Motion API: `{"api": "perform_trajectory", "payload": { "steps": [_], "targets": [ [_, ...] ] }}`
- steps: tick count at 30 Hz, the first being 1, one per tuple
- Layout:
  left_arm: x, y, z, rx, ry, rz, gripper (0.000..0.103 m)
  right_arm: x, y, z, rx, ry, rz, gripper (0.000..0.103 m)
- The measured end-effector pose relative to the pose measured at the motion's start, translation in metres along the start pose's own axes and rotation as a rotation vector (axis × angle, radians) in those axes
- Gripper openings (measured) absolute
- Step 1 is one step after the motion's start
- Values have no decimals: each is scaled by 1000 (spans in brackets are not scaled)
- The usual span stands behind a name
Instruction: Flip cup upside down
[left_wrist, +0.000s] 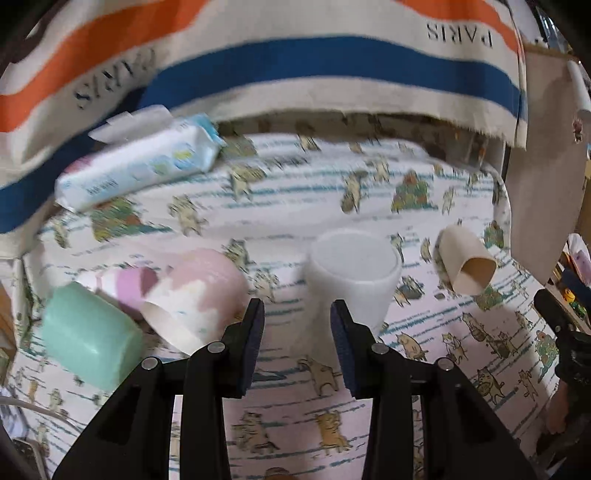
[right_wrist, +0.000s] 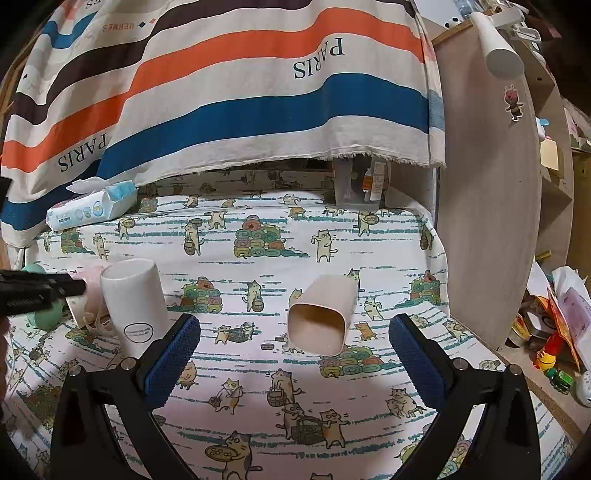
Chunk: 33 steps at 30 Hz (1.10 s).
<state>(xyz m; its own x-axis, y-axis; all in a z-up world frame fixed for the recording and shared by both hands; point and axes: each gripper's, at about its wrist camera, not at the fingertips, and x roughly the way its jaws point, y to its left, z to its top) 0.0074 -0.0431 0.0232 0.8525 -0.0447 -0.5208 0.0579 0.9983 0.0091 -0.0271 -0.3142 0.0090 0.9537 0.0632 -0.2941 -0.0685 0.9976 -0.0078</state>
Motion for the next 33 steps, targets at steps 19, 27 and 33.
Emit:
{"api": "perform_trajectory", "payload": {
  "steps": [19, 27, 33],
  "targets": [
    [-94, 59, -14, -14, -425, 121, 103, -45, 33, 46, -26, -157, 135, 102],
    [-56, 52, -14, 38, -398, 122, 103, -17, 53, 76, 10, -179, 210, 102],
    [-39, 53, -18, -1, -421, 55, 103, 16, 80, 58, -35, -180, 235, 102]
  ]
}}
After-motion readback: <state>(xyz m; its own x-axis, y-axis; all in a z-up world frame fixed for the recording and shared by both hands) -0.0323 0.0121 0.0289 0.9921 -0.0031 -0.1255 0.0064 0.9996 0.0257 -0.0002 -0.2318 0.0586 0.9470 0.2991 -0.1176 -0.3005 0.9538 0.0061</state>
